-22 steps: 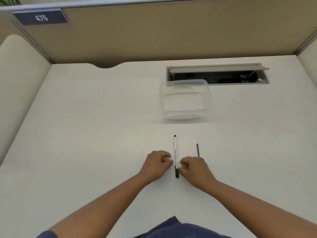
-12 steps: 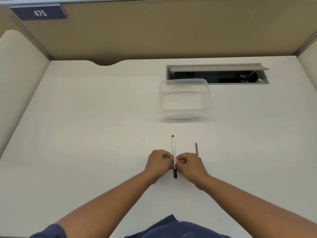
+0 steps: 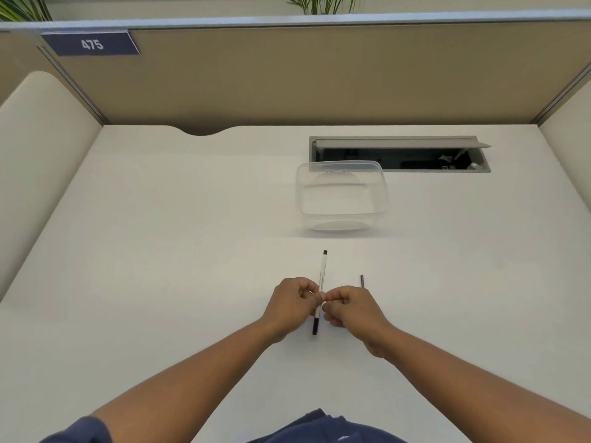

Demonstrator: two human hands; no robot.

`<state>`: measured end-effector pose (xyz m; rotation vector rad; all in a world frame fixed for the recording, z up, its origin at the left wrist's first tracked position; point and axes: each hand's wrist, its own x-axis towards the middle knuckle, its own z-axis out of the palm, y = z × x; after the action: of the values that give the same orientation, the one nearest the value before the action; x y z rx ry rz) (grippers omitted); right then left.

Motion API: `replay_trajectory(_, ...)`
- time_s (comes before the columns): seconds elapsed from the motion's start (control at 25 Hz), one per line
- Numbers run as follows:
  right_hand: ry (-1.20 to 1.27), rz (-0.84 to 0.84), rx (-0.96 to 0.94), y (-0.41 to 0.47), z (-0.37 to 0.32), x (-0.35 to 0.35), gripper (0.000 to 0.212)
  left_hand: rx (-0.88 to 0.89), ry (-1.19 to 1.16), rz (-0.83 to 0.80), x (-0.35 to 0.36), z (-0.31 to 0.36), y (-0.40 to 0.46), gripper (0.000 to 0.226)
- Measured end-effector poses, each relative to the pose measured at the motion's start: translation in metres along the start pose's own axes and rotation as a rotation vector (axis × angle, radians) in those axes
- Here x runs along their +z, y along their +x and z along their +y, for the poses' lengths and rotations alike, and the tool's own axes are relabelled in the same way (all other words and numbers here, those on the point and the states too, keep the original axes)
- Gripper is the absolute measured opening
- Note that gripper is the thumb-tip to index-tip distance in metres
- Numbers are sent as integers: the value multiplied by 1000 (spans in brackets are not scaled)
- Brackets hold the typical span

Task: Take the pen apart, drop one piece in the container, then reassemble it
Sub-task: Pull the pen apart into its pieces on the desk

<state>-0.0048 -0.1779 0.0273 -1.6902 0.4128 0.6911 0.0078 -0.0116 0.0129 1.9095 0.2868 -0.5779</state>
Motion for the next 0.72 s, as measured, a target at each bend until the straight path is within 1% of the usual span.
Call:
replay_trajectory(0.12,89,95,-12,-11,-20,-13,15,181,353,27,-10,14,-7,9)
replay_trajectory(0.2,210,111,-9,-19,-37,-23,24,314,552,27,-16,25,-13,10)
replay_trajectory(0.24,249,101,-8,-24,-44,-27,29,372,614,33,-19,30,-15,11)
replay_trajectory(0.28,250,86,-14,-29,-50,-31,34,421,656,41,-21,34,-18,11)
replay_trajectory(0.36,171,53,-19,-38,-59,-38,40,523,728,69,-28,39,-20,12)
replay_trajectory(0.52,-46,-50,-13,-53,-63,-49,38,753,790,150,-40,44,-24,12)
replay_trajectory(0.64,-136,-62,-103,-60,-60,-48,39,922,863,135,-33,52,-30,27)
replay_trajectory(0.72,-168,-40,-160,-64,-60,-46,40,943,860,99,-23,59,-37,29)
